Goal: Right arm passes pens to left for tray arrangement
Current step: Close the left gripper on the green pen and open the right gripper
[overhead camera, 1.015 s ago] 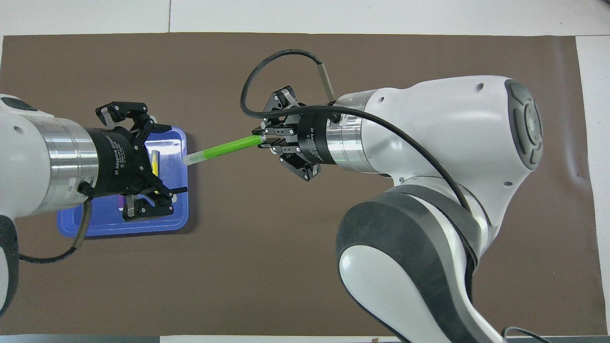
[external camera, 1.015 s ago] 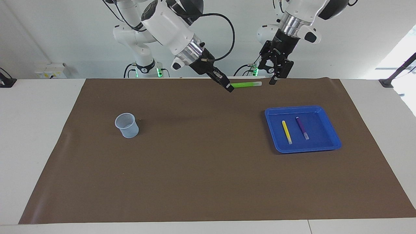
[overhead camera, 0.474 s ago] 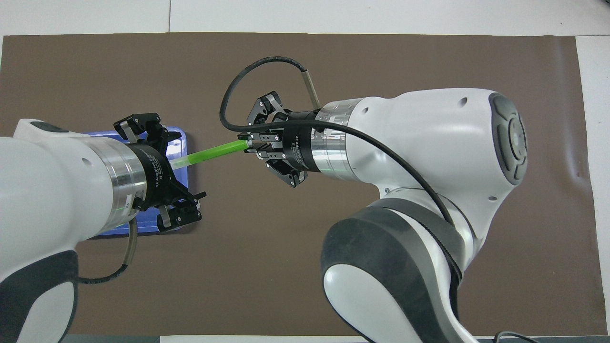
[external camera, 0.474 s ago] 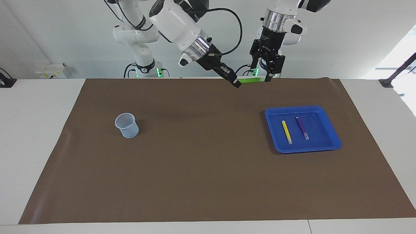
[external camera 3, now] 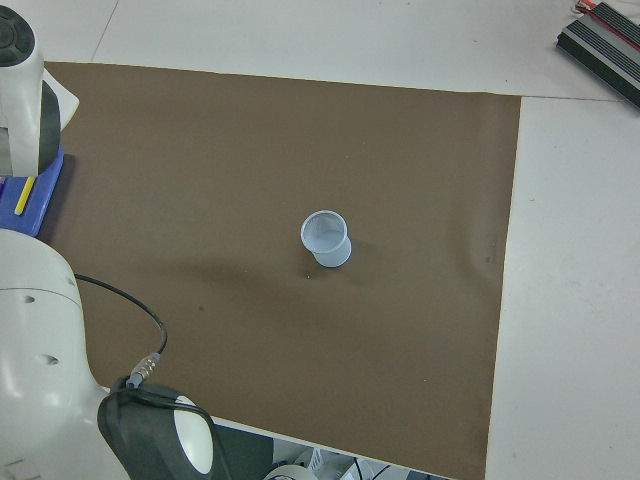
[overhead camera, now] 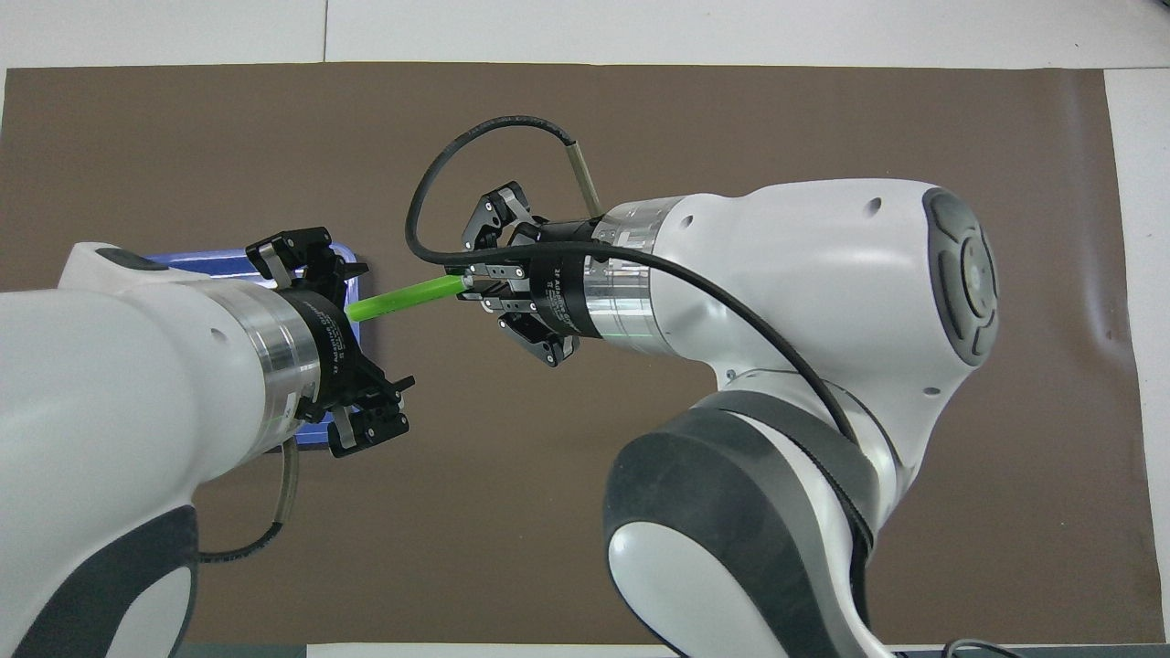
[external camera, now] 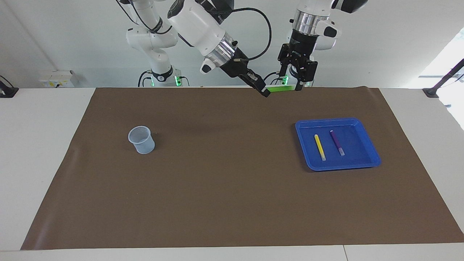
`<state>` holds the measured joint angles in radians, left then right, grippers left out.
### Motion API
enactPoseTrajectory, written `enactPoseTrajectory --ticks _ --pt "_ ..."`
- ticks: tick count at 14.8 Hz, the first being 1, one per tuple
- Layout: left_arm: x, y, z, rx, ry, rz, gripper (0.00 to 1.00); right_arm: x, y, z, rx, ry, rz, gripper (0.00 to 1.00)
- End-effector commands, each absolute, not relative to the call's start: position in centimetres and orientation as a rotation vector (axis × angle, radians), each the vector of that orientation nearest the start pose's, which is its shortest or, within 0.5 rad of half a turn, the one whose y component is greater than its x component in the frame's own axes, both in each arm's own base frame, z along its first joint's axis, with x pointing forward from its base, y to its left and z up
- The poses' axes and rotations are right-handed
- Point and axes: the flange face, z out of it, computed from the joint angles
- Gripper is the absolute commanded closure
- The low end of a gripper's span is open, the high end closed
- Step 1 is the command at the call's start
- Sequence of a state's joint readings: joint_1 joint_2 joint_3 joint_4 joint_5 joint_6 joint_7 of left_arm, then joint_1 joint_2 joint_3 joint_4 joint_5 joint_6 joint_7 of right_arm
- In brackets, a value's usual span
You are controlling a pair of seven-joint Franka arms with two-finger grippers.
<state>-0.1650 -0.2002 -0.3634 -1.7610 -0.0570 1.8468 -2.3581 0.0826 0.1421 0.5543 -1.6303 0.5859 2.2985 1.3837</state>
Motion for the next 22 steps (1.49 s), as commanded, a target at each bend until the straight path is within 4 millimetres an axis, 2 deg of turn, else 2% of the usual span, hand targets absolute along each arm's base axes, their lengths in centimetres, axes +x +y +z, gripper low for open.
enactPoseTrajectory --ticks 1,3,5,13,17,18,19,21,22 --pt "43.61 -28.24 66.09 1.733 2.278 0.109 0.15 52.55 38.11 61.02 -2.023 1.193 0.28 1.0" --pt "43.68 -28.11 65.99 1.734 2.276 0.111 0.24 52.61 38.11 60.96 -2.021 1.196 0.281 1.0" --pt "43.78 -28.05 65.91 1.735 2.277 0.111 0.42 52.61 38.11 60.96 -2.021 1.196 0.281 1.0" --pt "43.94 -27.88 66.06 1.724 2.276 0.113 0.99 52.56 38.11 60.96 -2.022 1.194 0.28 1.0" --pt "44.24 -27.7 66.01 1.713 2.266 0.125 1.0 52.66 38.03 60.94 -2.024 1.195 0.278 0.98" --pt "44.24 -27.64 65.95 1.715 2.265 0.136 1.0 52.75 37.97 60.91 -2.025 1.196 0.277 0.6" --pt "44.24 -27.63 65.8 1.716 2.268 0.136 1.0 52.77 37.96 60.92 -2.025 1.196 0.275 0.34" --pt "44.41 -27.72 66.03 1.699 2.25 0.141 1.0 52.76 37.95 60.9 -2.031 1.194 0.269 0.24" --pt "44.48 -27.67 66.01 1.696 2.249 0.142 1.0 52.87 37.78 60.85 -2.044 1.193 0.25 0.11"
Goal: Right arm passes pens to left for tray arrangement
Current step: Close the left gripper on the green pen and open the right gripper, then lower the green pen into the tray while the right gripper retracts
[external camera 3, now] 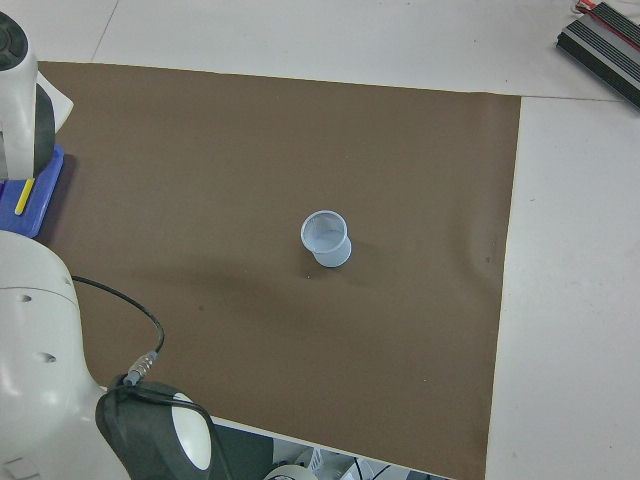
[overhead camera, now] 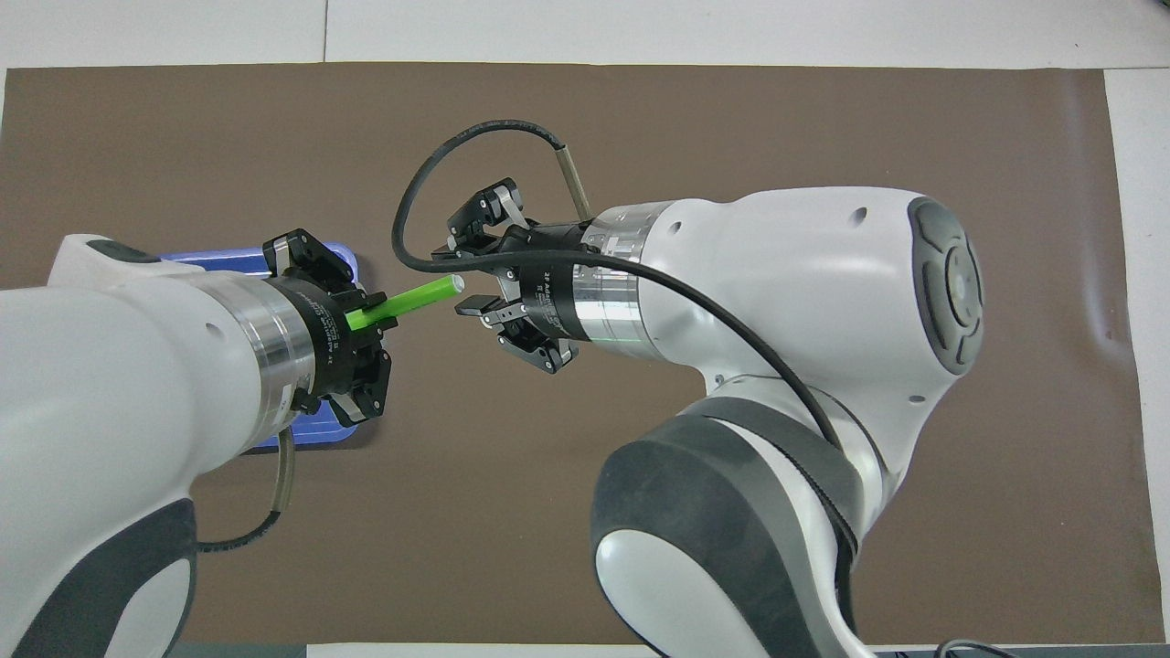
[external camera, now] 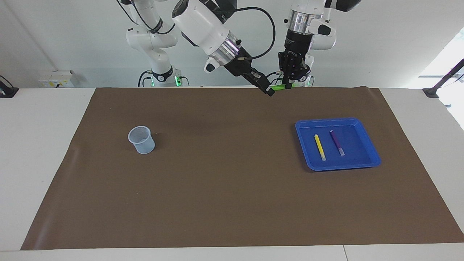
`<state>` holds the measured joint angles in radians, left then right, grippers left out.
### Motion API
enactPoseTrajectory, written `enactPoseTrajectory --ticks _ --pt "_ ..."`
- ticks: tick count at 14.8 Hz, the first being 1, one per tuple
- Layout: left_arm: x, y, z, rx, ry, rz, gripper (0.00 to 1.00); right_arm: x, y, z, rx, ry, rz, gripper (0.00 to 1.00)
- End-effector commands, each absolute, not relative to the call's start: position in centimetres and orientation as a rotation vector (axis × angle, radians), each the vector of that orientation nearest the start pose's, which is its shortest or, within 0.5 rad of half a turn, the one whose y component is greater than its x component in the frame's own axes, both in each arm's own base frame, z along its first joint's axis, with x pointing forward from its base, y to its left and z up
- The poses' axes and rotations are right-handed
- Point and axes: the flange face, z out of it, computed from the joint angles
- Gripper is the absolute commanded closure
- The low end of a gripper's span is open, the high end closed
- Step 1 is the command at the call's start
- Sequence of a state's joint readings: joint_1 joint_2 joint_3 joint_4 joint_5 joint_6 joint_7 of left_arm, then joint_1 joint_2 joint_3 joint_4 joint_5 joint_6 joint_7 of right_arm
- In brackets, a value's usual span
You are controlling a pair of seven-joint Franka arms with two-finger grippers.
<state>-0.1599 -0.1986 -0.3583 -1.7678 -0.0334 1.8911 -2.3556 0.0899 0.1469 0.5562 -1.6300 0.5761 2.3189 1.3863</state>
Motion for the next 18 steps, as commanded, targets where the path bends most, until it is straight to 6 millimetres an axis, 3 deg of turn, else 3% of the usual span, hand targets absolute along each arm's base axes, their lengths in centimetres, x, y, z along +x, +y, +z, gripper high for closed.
enactPoseTrajectory --ticks 1,4,6,8,11,13,15,18 --pt "44.5 -27.7 66.0 1.696 2.249 0.142 1.0 52.8 37.8 60.8 -2.069 1.184 0.229 0.0" --pt "44.9 -27.0 65.9 1.689 2.258 0.144 1.0 53.5 36.7 60.6 -2.11 1.187 0.182 0.0" --pt "45.8 -25.6 65.8 1.71 2.247 0.162 1.0 54.0 35.8 59.8 -2.198 1.178 0.122 0.0" --pt "46.8 -23.5 65.3 1.78 2.212 0.189 1.0 54.7 33.4 58.1 -2.359 1.146 0.042 0.0" --pt "49.1 -19.1 64.5 1.897 2.123 0.201 1.0 56.4 28.1 57.1 -2.544 1.024 -0.014 0.0" --pt "50.3 -15.2 63.2 2.018 2.023 0.151 1.0 57.2 24.3 56.0 -2.672 0.903 -0.111 0.0" --pt "51.2 -11.3 61.8 2.155 1.899 0.135 1.0 57.7 20.7 54.8 -2.787 0.782 -0.17 0.0" --pt "51.7 -6.1 58.1 2.391 1.668 0.103 1.0 58.6 13.8 53.8 -2.889 0.634 -0.192 0.0"
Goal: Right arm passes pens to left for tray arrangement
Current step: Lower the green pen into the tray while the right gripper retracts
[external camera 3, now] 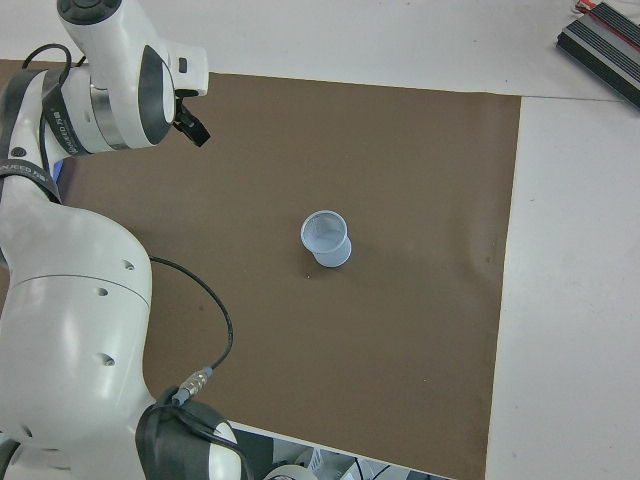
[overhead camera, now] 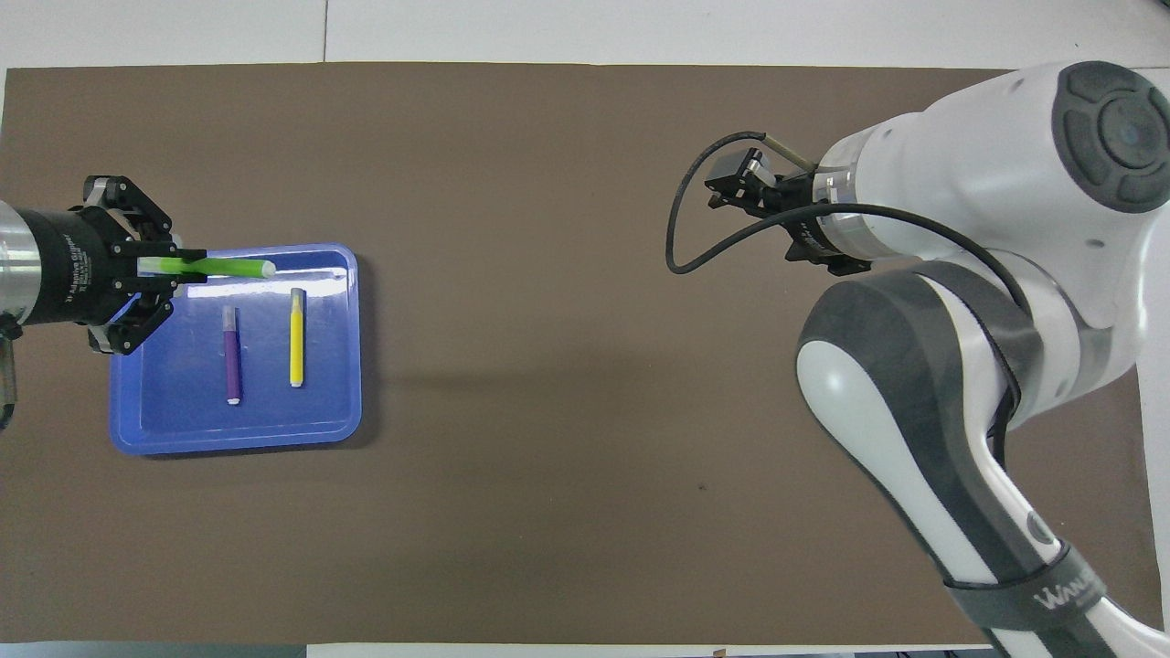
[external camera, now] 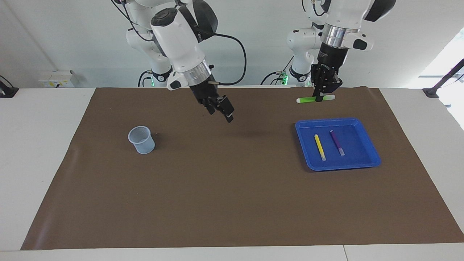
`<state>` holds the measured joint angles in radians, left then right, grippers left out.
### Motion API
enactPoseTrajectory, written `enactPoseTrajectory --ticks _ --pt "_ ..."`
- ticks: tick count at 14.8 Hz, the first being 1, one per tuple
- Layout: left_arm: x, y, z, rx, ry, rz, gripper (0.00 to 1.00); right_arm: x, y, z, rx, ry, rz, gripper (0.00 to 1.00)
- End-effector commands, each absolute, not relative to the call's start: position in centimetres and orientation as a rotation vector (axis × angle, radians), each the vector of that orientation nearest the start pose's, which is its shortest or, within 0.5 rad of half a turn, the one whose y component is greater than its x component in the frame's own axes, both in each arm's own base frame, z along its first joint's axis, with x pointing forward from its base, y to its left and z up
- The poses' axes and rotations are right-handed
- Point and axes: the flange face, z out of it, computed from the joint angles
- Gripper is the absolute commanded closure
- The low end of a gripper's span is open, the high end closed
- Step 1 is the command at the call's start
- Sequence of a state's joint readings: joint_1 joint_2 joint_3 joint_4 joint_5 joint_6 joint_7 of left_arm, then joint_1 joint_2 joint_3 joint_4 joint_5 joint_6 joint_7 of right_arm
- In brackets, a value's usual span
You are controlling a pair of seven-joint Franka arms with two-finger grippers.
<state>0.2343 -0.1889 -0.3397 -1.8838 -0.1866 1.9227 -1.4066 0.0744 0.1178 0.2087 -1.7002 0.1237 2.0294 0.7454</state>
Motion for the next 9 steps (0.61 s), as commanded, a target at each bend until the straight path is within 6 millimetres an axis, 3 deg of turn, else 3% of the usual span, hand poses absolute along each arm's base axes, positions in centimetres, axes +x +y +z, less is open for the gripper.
enactPoseTrajectory --ticks 1,6,9 --pt "51.7 -4.2 56.4 -2.832 -1.78 -0.097 1.0 59.0 11.2 53.9 -2.915 0.577 -0.198 0.0" --pt "51.3 4.3 48.7 -3.122 -1.081 0.026 1.0 58.7 1.6 55.2 -2.996 0.401 -0.188 0.0" --pt "52.5 7.1 43.6 -3.236 -0.755 0.067 1.0 58.4 -1.5 56.3 -3.088 0.415 -0.192 0.0"
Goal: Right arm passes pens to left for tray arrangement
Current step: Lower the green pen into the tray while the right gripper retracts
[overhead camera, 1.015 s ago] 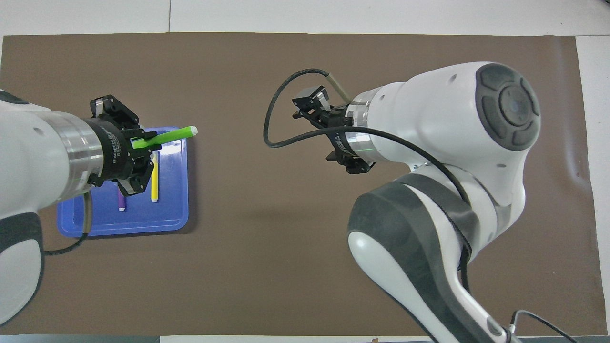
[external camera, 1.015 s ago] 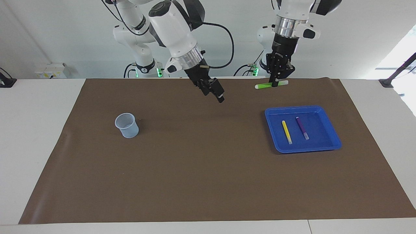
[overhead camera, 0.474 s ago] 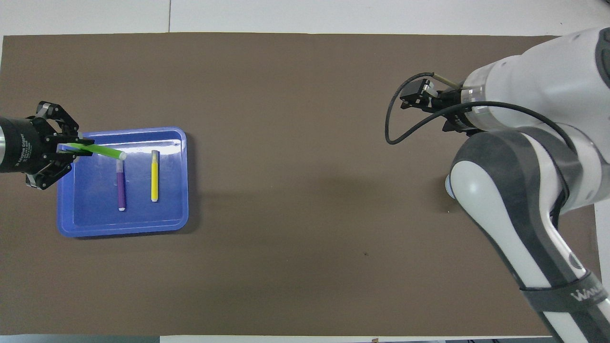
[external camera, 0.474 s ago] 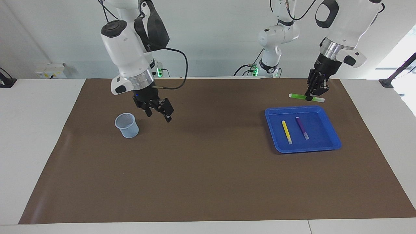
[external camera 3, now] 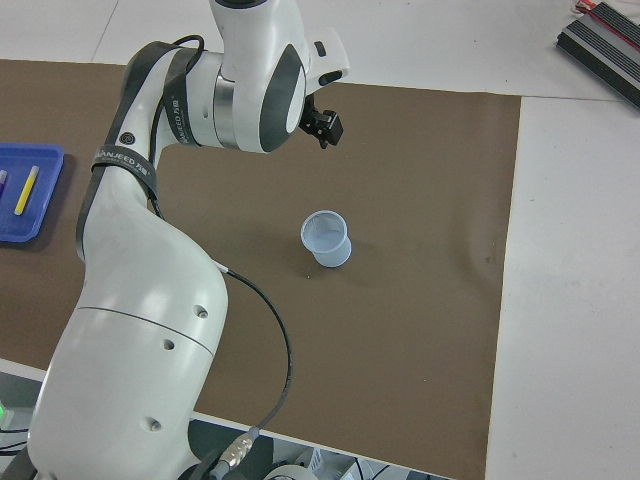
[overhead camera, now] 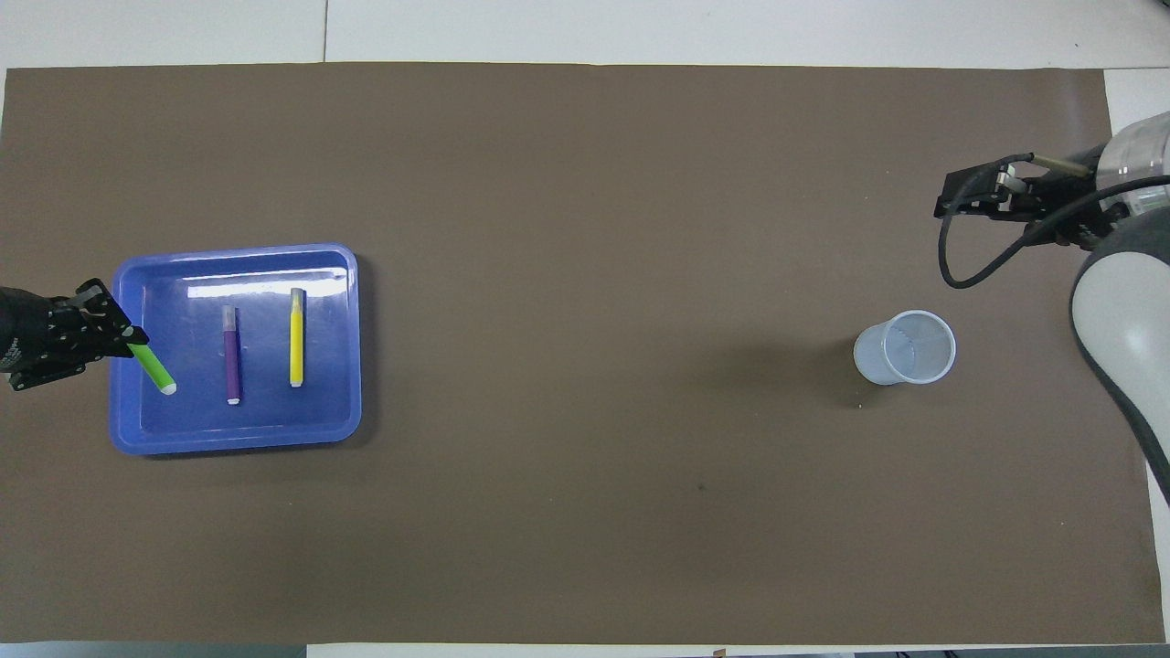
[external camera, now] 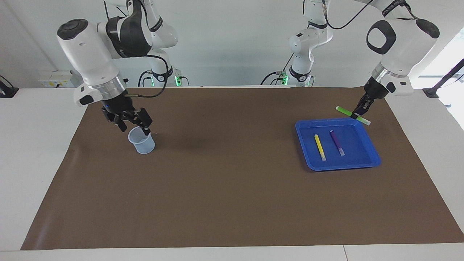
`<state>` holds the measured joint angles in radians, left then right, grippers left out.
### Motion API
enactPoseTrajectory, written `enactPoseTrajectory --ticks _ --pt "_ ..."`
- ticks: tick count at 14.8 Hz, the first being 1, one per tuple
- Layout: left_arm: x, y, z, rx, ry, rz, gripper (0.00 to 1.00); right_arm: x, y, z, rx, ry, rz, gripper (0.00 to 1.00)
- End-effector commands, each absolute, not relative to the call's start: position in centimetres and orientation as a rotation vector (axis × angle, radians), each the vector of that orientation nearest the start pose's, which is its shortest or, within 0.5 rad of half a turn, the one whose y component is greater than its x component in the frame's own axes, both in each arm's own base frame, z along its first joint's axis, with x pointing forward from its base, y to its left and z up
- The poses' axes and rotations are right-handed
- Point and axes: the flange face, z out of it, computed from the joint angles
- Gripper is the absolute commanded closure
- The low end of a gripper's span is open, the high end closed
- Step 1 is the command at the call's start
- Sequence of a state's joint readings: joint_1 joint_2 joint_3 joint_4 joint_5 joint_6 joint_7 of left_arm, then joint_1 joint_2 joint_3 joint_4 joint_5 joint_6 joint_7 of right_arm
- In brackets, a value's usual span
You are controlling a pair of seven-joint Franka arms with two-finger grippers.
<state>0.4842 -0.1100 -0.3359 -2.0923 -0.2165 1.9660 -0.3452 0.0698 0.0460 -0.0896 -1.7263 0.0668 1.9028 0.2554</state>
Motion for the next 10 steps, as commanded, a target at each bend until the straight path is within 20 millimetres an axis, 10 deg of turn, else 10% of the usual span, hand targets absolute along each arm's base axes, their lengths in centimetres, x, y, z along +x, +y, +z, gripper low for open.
enactPoseTrajectory --ticks 1,10 --pt "52.8 7.8 42.2 -3.256 -0.67 0.074 1.0 58.3 -2.1 56.9 -3.11 0.416 -0.182 0.0" --pt "53.2 9.1 32.4 -3.193 -0.296 0.084 1.0 56.2 -3.3 61.4 -3.14 0.431 -0.072 0.0"
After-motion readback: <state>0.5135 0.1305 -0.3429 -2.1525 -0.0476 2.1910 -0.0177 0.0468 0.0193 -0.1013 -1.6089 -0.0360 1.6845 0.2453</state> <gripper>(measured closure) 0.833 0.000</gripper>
